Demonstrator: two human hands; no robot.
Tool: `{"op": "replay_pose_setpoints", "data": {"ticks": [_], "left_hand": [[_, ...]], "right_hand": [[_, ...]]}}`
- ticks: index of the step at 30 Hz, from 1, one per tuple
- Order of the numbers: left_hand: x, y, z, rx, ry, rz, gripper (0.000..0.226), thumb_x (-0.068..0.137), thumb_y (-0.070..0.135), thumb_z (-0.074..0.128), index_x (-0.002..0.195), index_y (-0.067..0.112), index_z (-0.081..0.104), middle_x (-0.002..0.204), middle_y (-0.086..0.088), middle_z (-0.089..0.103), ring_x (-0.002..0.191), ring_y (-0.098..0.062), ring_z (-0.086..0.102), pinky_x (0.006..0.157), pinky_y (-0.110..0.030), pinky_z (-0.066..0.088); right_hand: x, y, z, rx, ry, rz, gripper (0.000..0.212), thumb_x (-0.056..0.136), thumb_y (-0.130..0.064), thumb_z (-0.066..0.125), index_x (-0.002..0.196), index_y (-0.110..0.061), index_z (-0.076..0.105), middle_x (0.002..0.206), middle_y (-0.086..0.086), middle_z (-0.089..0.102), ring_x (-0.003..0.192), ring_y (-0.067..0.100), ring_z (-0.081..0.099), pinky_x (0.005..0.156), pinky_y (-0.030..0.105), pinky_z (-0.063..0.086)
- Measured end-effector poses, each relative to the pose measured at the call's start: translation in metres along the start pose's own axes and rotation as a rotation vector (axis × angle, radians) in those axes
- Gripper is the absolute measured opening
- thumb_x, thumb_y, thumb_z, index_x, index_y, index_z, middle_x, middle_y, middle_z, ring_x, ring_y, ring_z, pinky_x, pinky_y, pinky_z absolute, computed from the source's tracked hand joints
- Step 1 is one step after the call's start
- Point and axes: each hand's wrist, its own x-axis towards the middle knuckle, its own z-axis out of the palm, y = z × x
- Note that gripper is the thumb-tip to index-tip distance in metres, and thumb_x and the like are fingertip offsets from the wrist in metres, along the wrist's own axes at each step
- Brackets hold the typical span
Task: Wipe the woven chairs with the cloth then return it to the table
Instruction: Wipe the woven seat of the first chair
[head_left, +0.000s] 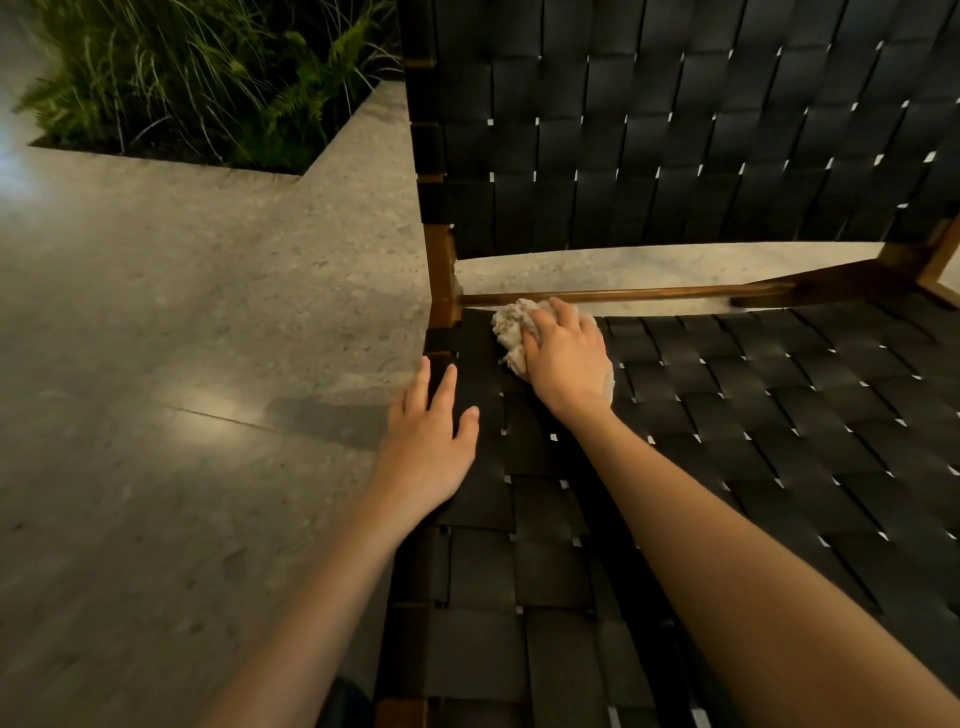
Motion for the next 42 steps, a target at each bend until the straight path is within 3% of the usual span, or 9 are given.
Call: {"op": "replay_pose_setpoints", "data": {"ticks": [6,15,19,24,30,35,40,42], "left_hand": [[-0.029,0.001,-0.003,-0.063,-0.002,0.049,0.052,0.102,0.035,0.033,0.151,0.027,0.016,0.160,0.005,-0.004,0.146,-0.015,-0.004,0.117,-0.034,0.004],[-0.105,-0.011,-0.014,-0.114,-0.031,0.095,0.050,0.102,0.036,0.031,0.150,0.028,0.020,0.159,0.008,0.002,0.146,-0.013,0.003,0.116,-0.032,0.010],[-0.142,-0.021,-0.018,-0.126,-0.020,0.142,0.050,0.102,0.037,0.031,0.150,0.026,0.022,0.159,0.008,0.009,0.145,-0.011,0.009,0.116,-0.031,0.012],[-0.178,-0.034,-0.022,-0.191,0.030,0.172,0.049,0.101,0.035,0.036,0.147,0.020,0.030,0.154,0.004,0.027,0.141,-0.009,0.023,0.106,-0.018,0.016],[-0.206,-0.041,-0.026,-0.319,0.047,0.173,0.044,0.100,0.032,0.041,0.142,0.021,0.040,0.146,0.002,0.042,0.133,-0.013,0.039,0.107,-0.028,0.033],[-0.205,-0.045,-0.022,-0.419,0.153,0.191,0.027,0.098,0.011,0.045,0.119,0.011,0.062,0.120,-0.004,0.061,0.111,-0.013,0.056,0.089,-0.018,0.044],[-0.215,-0.058,0.000,-0.604,0.264,0.269,0.039,0.095,-0.003,0.042,0.125,0.016,0.056,0.126,-0.001,0.059,0.116,-0.003,0.053,0.098,-0.014,0.040],[-0.218,-0.060,0.004,-0.650,0.268,0.355,0.039,0.094,-0.003,0.046,0.128,0.014,0.055,0.129,-0.002,0.058,0.121,-0.007,0.052,0.103,-0.024,0.041]], "right_hand": [[-0.045,-0.009,-0.020,0.148,-0.090,-0.082,0.038,0.100,-0.033,0.041,0.136,-0.025,0.049,0.145,0.003,0.043,0.133,0.027,0.036,0.111,0.041,0.029],[-0.135,-0.030,-0.060,0.236,-0.218,-0.111,0.039,0.099,-0.039,0.043,0.136,-0.029,0.049,0.139,-0.002,0.051,0.127,0.023,0.045,0.101,0.041,0.044],[-0.187,-0.042,-0.078,0.259,-0.199,-0.191,0.037,0.098,-0.039,0.044,0.134,-0.031,0.051,0.133,-0.003,0.057,0.121,0.021,0.050,0.098,0.039,0.045],[-0.230,-0.054,-0.087,0.290,-0.133,-0.284,0.035,0.098,-0.042,0.043,0.130,-0.034,0.053,0.130,-0.005,0.058,0.118,0.020,0.051,0.092,0.033,0.043],[-0.240,-0.061,-0.088,0.234,-0.095,-0.291,0.035,0.098,-0.044,0.041,0.132,-0.035,0.049,0.135,-0.006,0.050,0.116,0.022,0.047,0.085,0.034,0.043],[-0.272,-0.065,-0.086,0.189,0.040,-0.478,0.035,0.097,-0.048,0.039,0.126,-0.037,0.053,0.125,-0.011,0.055,0.093,0.014,0.048,0.070,0.025,0.036],[-0.285,-0.053,-0.091,0.106,0.105,-0.725,0.036,0.097,-0.048,0.040,0.124,-0.031,0.057,0.127,-0.006,0.055,0.091,0.016,0.049,0.073,0.030,0.041],[-0.285,-0.046,-0.095,0.029,0.121,-0.848,0.039,0.097,-0.050,0.040,0.127,-0.030,0.054,0.132,0.000,0.052,0.096,0.020,0.049,0.074,0.030,0.040]]}}
